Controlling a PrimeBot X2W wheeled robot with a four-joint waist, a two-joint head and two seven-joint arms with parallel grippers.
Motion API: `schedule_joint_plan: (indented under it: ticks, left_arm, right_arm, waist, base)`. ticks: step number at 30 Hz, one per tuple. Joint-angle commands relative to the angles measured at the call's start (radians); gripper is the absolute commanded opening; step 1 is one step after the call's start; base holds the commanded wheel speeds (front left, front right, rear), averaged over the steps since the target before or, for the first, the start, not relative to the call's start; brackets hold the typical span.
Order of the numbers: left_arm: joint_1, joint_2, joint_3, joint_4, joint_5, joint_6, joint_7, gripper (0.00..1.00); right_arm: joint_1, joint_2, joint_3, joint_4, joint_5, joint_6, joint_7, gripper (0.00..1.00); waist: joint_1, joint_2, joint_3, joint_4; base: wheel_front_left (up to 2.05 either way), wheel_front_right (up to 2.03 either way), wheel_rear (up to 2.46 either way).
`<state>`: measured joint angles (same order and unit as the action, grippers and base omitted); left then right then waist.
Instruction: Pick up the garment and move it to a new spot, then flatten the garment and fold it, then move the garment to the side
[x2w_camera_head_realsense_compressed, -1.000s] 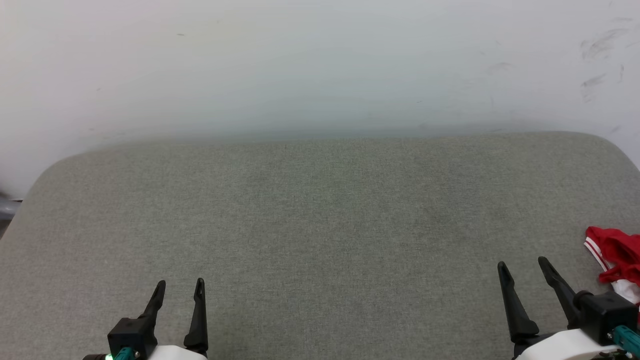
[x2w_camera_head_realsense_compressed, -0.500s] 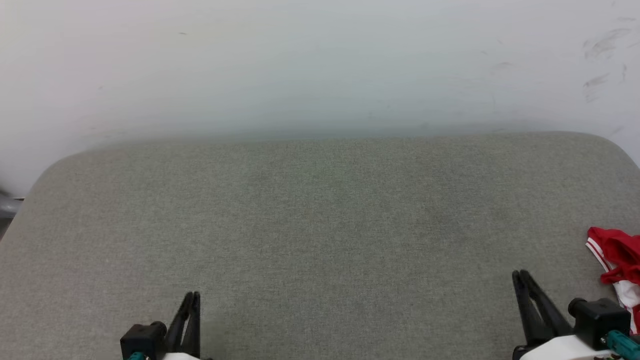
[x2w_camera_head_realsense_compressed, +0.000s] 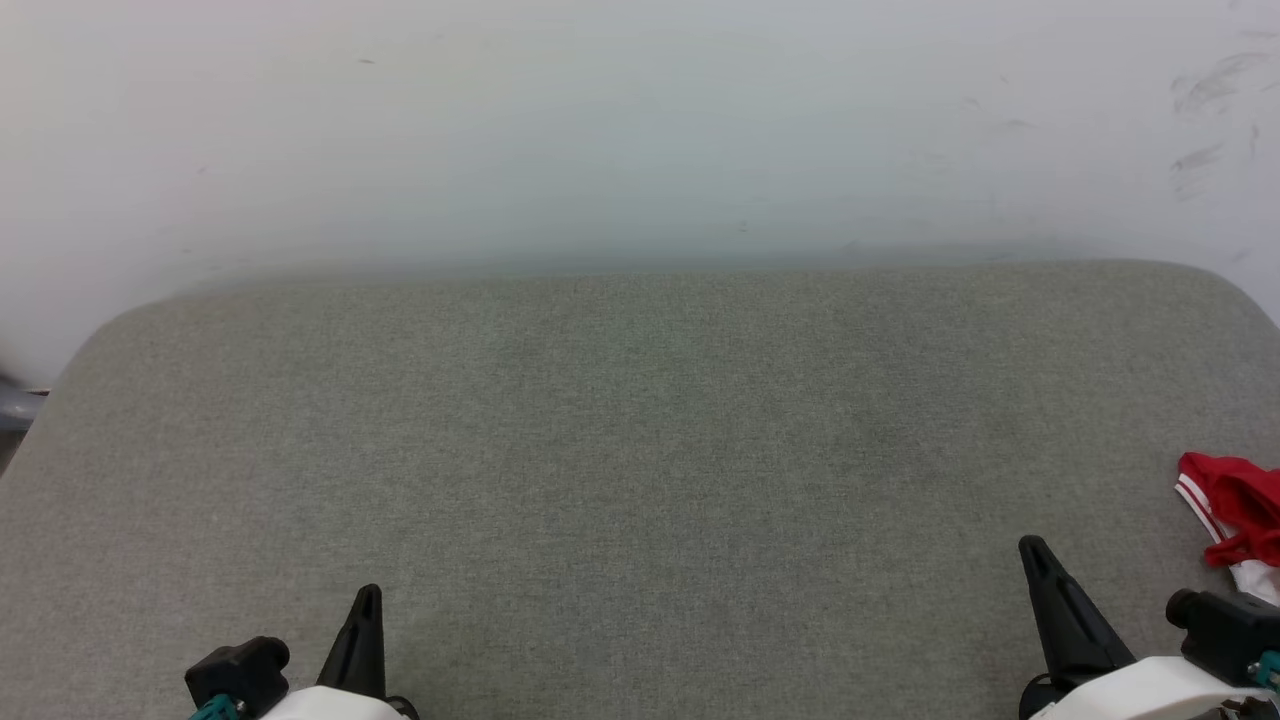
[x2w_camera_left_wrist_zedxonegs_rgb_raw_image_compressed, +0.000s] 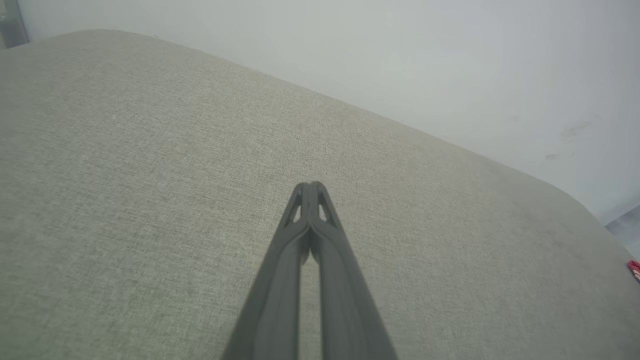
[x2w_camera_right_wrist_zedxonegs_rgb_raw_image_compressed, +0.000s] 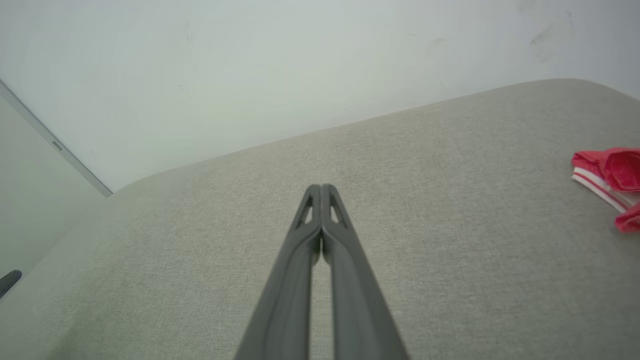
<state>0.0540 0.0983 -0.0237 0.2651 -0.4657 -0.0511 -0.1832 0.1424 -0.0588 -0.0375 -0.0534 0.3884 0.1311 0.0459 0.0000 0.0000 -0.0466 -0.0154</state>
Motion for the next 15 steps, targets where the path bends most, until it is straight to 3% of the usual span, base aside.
schedule_joint_plan:
  ticks: [1, 15]
  left_arm:
    - [-0.034, 0.001, 0.008, -0.017, -0.037, -0.004, 0.007, 0.00]
    - [-0.060, -0.008, 0.032, -0.020, -0.255, -0.020, 0.063, 0.00]
  right_arm:
    - [-0.032, -0.009, 0.001, -0.004, 0.043, 0.000, -0.003, 0.00]
    - [-0.076, -0.017, 0.000, 0.054, 0.286, 0.000, -0.001, 0.00]
  waist:
    - [0.0000, 0.0000, 0.001, 0.000]
    - [0.0000, 0.0000, 0.007, 0.002]
  base:
    - [0.00, 0.00, 0.00]
    - [0.00, 0.00, 0.00]
